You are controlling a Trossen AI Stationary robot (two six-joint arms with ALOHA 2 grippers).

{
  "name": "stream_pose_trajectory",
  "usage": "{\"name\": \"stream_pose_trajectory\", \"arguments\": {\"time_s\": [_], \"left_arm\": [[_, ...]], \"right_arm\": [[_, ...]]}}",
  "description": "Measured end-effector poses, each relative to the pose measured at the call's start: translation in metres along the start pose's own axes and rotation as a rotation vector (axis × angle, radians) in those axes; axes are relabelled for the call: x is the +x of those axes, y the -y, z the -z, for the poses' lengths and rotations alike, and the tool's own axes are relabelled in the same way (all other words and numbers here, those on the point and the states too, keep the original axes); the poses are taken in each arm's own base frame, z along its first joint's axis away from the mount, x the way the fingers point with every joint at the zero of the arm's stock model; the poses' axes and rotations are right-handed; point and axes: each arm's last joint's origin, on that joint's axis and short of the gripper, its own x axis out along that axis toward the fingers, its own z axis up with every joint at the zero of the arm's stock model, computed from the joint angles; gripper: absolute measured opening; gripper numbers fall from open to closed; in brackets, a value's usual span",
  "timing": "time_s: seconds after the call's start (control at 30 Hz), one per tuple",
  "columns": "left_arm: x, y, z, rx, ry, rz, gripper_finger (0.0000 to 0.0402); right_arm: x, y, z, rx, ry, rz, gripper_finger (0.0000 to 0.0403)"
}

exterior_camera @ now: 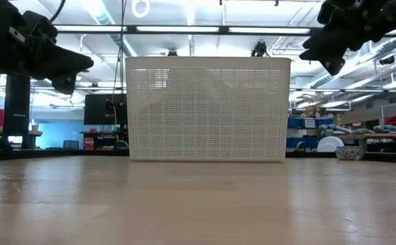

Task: Sort clothes
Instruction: Return to Home Position

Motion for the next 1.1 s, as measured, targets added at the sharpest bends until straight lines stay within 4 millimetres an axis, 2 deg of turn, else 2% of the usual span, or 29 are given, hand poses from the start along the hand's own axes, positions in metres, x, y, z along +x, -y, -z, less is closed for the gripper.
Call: {"name": "stream_pose_trajectory", "arguments": {"time_s": [0.2, 0.53, 0.63, 0.73, 0.83, 0.97, 1.1], "left_arm": [[0.0, 0.0, 0.001, -0.005, -0.008, 0.003, 0.0041], [0.0, 0.0, -0.001, -0.006, 0.012, 0.007, 0.0041], [0.0, 0.0, -0.001, -0.005, 0.012, 0.007, 0.0041], [0.0, 0.0, -0.001, -0.006, 0.012, 0.007, 0.0041], [0.0, 0.001, -0.001, -0.006, 0.014, 0.007, 0.0041], [0.0, 0.001, -0.002, -0.006, 0.017, 0.007, 0.0041], [0.0, 0.001, -0.002, -0.006, 0.018, 0.008, 0.0041]], "right_arm": [[-0.002, 0.0, 0.0, -0.012, 0.011, 0.005, 0.013], [0.001, 0.0, 0.002, -0.11, 0.09, 0.154, 0.013], [0.012, 0.004, 0.02, -0.133, 0.162, 0.113, 0.013], [0.021, 0.012, 0.047, -0.126, 0.216, 0.082, 0.013], [0.024, 0.019, 0.067, -0.098, 0.288, 0.054, 0.013], [0.021, 0.027, 0.082, -0.084, 0.335, 0.102, 0.013], [0.016, 0.031, 0.085, -0.072, 0.366, 0.148, 0.013]]}}
